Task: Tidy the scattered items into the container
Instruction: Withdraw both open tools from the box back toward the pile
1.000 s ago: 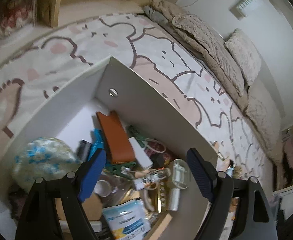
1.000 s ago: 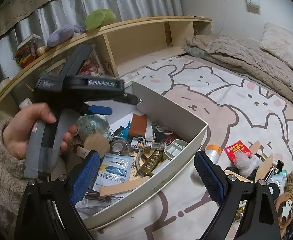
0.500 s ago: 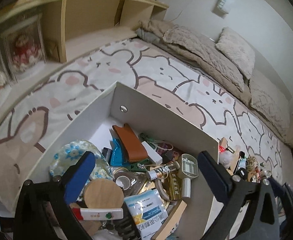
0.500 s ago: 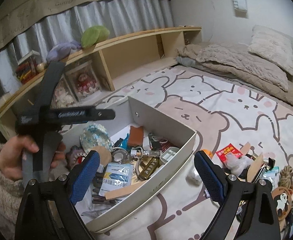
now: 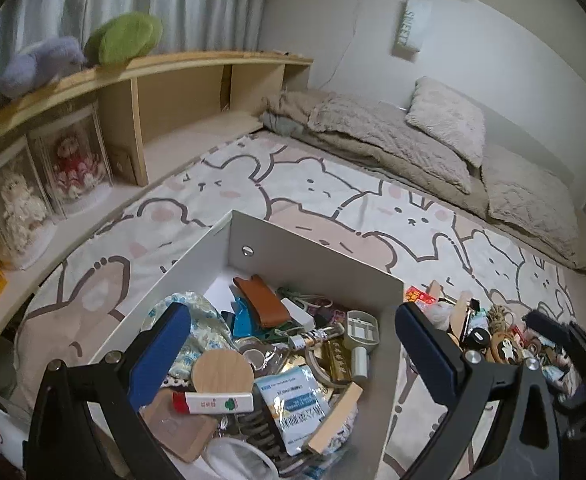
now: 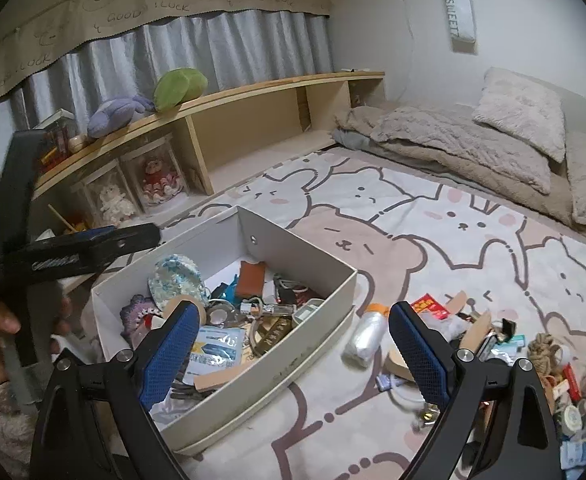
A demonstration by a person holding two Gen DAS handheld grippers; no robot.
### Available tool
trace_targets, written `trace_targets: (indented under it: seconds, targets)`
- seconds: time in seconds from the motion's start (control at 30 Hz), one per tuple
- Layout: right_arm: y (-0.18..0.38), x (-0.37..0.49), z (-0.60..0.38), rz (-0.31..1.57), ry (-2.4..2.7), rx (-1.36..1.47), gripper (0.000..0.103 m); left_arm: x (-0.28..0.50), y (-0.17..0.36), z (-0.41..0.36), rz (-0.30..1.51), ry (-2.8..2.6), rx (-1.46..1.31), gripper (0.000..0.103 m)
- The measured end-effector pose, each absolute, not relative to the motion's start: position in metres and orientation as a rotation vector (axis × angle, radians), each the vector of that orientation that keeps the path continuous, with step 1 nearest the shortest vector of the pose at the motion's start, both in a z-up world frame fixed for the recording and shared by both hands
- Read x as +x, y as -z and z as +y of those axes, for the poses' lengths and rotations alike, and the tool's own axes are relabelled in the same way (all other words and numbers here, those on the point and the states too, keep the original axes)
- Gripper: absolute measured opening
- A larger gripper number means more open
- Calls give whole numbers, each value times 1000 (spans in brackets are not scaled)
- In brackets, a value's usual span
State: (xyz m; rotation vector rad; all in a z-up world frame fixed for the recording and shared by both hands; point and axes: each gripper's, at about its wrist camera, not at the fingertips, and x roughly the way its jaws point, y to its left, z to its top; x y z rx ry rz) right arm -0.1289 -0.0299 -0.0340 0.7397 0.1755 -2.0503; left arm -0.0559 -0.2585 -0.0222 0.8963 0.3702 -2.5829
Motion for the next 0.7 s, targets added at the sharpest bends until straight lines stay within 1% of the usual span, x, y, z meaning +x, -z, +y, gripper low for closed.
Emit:
trace_targets:
  seconds: [0.1, 0.13, 0.27, 0.7]
  targets:
    - [31, -125, -22, 173, 2066, 720, 97, -46, 19, -245, 320, 2590, 872, 103]
    - [31, -124, -20, 173, 2071, 714, 103, -43, 18, -242, 316, 2594, 868, 103]
    - [27, -118, -8, 172, 2093, 683, 103, -32, 16, -228, 310, 2615, 863, 103]
    - [26, -114, 34, 153, 2168, 665, 103, -6, 6, -182, 186, 2674, 824, 103]
